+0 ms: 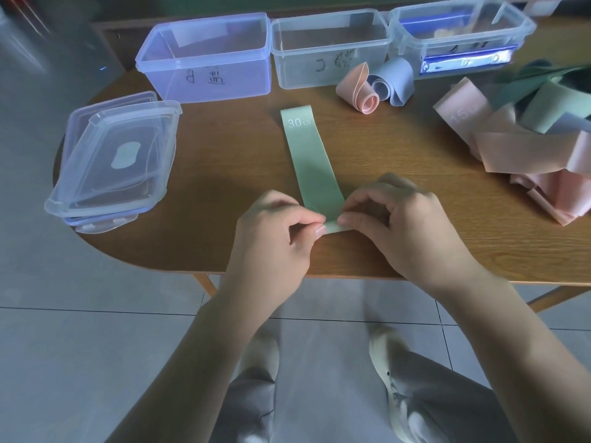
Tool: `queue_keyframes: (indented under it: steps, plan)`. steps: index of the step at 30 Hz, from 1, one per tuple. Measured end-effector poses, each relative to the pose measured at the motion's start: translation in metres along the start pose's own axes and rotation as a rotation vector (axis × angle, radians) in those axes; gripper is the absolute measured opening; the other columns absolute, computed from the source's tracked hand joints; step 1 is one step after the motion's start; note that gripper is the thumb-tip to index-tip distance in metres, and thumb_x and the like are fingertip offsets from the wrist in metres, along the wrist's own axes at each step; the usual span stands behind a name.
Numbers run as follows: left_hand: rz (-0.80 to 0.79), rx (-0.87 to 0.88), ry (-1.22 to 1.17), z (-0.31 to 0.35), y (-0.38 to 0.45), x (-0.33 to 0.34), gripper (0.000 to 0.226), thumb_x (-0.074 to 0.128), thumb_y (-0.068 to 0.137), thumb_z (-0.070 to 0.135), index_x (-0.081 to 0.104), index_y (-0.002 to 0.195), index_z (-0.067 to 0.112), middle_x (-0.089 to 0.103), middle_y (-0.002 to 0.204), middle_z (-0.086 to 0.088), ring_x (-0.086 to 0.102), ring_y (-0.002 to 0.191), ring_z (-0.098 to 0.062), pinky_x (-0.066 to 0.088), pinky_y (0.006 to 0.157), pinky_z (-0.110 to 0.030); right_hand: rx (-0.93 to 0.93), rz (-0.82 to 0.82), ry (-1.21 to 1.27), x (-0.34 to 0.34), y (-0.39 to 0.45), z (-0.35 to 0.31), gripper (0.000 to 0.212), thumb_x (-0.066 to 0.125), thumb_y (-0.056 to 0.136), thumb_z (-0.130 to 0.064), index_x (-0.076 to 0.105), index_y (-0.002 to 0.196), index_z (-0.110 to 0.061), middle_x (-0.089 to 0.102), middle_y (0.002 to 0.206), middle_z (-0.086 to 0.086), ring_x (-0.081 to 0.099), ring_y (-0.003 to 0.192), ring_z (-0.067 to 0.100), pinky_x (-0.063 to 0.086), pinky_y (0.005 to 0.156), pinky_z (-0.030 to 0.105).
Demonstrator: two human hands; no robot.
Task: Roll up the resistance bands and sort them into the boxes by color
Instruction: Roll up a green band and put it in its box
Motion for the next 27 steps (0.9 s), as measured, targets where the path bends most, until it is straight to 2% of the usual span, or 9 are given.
queue_keyframes:
  steps: [4, 8, 10, 12, 14, 17, 21, 24, 27]
  plan:
    - [-0.022, -0.041, -0.062, 0.003, 0.0, -0.001, 0.016, 0.078, 0.085, 0.013, 0.077, 0.094, 0.026, 0.063, 0.087, 0.014, 0.055, 0.08, 0.002, 0.036, 0.065, -0.005, 0.002, -0.019, -0.021, 0.001, 0.001, -0.003, 0.005, 0.075, 0.088, -0.032, 0.07, 0.088, -0.03, 0.059, 0.089, -0.018, 0.049, 0.071, -0.002, 0.052, 0.068, 0.041]
    - [-0.004, 0.064, -0.03, 0.005, -0.001, 0.0, 0.016, 0.074, 0.087, 0.004, 0.076, 0.088, 0.019, 0.068, 0.086, 0.011, 0.058, 0.079, 0.0, 0.039, 0.067, -0.009, 0.07, -0.043, -0.06, 0.001, 0.003, -0.001, 0.005, 0.073, 0.089, -0.036, 0.071, 0.088, -0.032, 0.06, 0.085, -0.02, 0.047, 0.068, -0.005, 0.044, 0.065, 0.032]
    - [-0.002, 0.092, -0.033, 0.006, -0.002, 0.0, 0.009, 0.077, 0.085, 0.01, 0.076, 0.089, 0.019, 0.069, 0.087, 0.01, 0.059, 0.08, -0.003, 0.044, 0.067, -0.013, 0.104, -0.052, -0.072, 0.001, 0.005, -0.001, 0.004, 0.072, 0.089, -0.038, 0.071, 0.088, -0.034, 0.059, 0.084, -0.02, 0.048, 0.069, -0.003, 0.04, 0.066, 0.03]
    - [0.006, 0.081, -0.035, 0.005, -0.002, 0.001, 0.011, 0.083, 0.081, 0.019, 0.078, 0.09, 0.02, 0.069, 0.089, 0.011, 0.057, 0.078, 0.0, 0.041, 0.067, -0.009, 0.117, -0.056, -0.075, 0.001, 0.006, 0.0, 0.005, 0.071, 0.089, -0.039, 0.071, 0.089, -0.034, 0.061, 0.086, -0.018, 0.048, 0.07, 0.0, 0.041, 0.068, 0.031]
    - [0.015, 0.077, -0.021, 0.004, -0.001, 0.002, 0.014, 0.085, 0.079, 0.017, 0.079, 0.091, 0.02, 0.07, 0.089, 0.01, 0.056, 0.075, -0.001, 0.039, 0.067, -0.006, 0.099, -0.041, -0.051, 0.002, 0.007, 0.001, 0.005, 0.072, 0.089, -0.038, 0.071, 0.088, -0.034, 0.062, 0.086, -0.017, 0.049, 0.071, 0.0, 0.045, 0.068, 0.033]
    - [0.016, 0.069, -0.028, 0.001, 0.002, 0.004, 0.011, 0.082, 0.082, 0.013, 0.08, 0.091, 0.019, 0.071, 0.09, 0.009, 0.059, 0.078, -0.003, 0.042, 0.067, -0.007, 0.025, -0.027, 0.005, 0.002, 0.006, 0.002, 0.004, 0.073, 0.09, -0.035, 0.07, 0.089, -0.032, 0.062, 0.088, -0.018, 0.053, 0.075, 0.0, 0.051, 0.068, 0.039]
    - [0.039, 0.083, -0.01, -0.001, 0.005, 0.005, 0.008, 0.078, 0.085, 0.013, 0.081, 0.092, 0.017, 0.073, 0.09, 0.006, 0.062, 0.084, -0.005, 0.046, 0.074, -0.012, -0.055, -0.087, 0.024, 0.002, 0.006, 0.005, 0.004, 0.066, 0.095, -0.032, 0.07, 0.096, -0.032, 0.063, 0.099, -0.019, 0.06, 0.091, 0.004, 0.053, 0.075, 0.043]
    - [0.067, 0.092, 0.008, -0.002, 0.007, 0.008, 0.008, 0.076, 0.086, 0.012, 0.081, 0.092, 0.015, 0.072, 0.089, 0.003, 0.062, 0.083, -0.006, 0.045, 0.074, -0.011, -0.052, -0.126, 0.006, 0.001, 0.006, 0.006, 0.012, 0.071, 0.09, -0.04, 0.07, 0.101, -0.035, 0.06, 0.1, -0.02, 0.055, 0.082, -0.003, 0.051, 0.071, 0.037]
    - [0.096, 0.099, 0.018, -0.002, 0.007, 0.009, 0.008, 0.077, 0.087, 0.011, 0.081, 0.093, 0.013, 0.07, 0.091, 0.001, 0.06, 0.081, -0.006, 0.041, 0.071, -0.005, -0.021, -0.106, -0.026, 0.002, 0.006, 0.006, 0.015, 0.077, 0.085, -0.037, 0.072, 0.1, -0.037, 0.059, 0.097, -0.02, 0.051, 0.073, -0.002, 0.048, 0.066, 0.034]
Point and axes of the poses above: each hand's wrist, its own y-axis towards the middle knuckle, its own x-axis out of the palm, z = x × y, the point moved 3 cm from there along y, towards the middle knuckle
